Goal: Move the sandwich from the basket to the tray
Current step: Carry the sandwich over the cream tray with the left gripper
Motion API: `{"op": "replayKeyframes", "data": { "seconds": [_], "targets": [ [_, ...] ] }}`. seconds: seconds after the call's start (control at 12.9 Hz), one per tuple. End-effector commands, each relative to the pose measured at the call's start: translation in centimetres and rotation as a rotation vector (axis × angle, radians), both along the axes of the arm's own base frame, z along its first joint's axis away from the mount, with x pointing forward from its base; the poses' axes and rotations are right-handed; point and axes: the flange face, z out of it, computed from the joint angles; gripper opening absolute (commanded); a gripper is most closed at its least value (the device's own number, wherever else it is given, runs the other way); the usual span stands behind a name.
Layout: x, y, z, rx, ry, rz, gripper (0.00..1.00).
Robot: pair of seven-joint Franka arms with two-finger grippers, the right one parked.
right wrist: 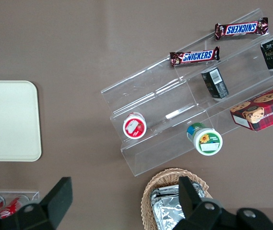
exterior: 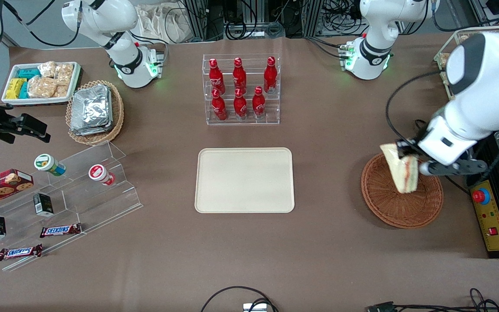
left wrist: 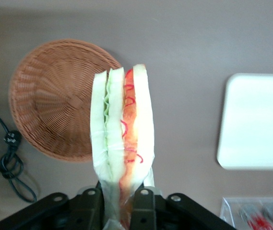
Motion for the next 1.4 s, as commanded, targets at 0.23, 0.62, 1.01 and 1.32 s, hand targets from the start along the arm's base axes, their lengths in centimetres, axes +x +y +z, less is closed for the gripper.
{"op": "replayKeyframes", "data": {
  "seconds": [0.23, 0.62, 1.01, 1.32],
  "targets": [
    [-1.3, -16.4, -1.3, -0.001, 0.040, -0.025, 0.00],
    [-1.3, -25.2, -11.6, 0.021, 0.057, -0.008, 0.00],
    [-2.1, -28.4, -24.6, 0.074, 0.055, -0.060, 0.00],
    [-2.5, -29.0, -28.2, 0.107, 0.040, -0.095, 0.00]
  ]
}}
